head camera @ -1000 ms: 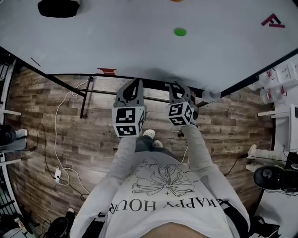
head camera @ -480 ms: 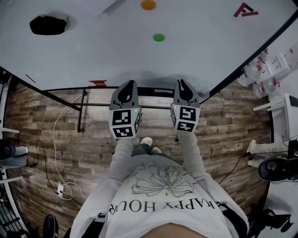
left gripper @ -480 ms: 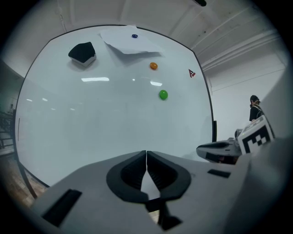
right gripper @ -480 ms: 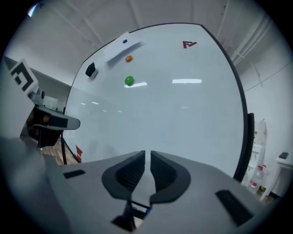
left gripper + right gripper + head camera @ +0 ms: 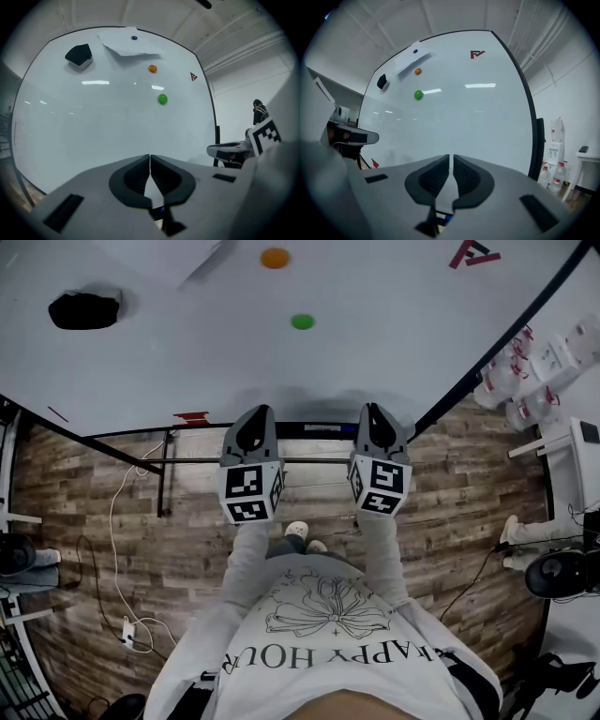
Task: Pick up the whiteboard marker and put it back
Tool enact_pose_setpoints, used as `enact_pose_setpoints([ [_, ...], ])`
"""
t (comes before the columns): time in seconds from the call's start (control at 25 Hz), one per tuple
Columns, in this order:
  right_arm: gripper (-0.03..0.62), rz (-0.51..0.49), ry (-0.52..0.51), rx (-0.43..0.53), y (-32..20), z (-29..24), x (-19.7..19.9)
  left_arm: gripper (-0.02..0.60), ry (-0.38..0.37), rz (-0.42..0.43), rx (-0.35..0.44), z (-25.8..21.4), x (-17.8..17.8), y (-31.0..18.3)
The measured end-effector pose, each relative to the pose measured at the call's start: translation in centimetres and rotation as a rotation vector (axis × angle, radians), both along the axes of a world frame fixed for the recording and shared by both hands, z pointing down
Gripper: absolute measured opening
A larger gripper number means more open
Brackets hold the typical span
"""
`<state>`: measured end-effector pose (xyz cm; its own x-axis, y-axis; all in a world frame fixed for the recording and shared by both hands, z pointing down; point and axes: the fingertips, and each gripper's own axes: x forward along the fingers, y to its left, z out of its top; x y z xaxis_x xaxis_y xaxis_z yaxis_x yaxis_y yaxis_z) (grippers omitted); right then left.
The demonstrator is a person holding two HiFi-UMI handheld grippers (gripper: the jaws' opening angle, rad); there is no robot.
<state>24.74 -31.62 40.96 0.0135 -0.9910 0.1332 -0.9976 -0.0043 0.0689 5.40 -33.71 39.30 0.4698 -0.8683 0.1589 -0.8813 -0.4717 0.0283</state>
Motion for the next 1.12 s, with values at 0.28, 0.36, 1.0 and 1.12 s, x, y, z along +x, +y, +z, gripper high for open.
enact_pose_setpoints([
  [0.28, 0.017, 0.005, -0.008, 0.011, 0.0, -0.4, 0.3, 0.008, 0.003, 0.011, 0.002, -0.1, 0.8, -0.2],
  [0.36, 0.015, 0.002, -0.008, 0.014, 0.0, -0.5, 0.1, 0.008, 0.003, 0.012, 0.002, -0.1, 0.9, -0.2],
  [1.0, 0.015, 0.018, 0.007, 0.023, 0.6, -1.0, 0.5, 0.008, 0.005, 0.031, 0.001, -0.3, 1.2, 0.2],
  [1.12, 0.015, 0.023, 0.005, 0.024, 0.8, -1.1, 0.5, 0.008, 0.004, 0.036, 0.001, -0.4, 1.3, 0.3],
])
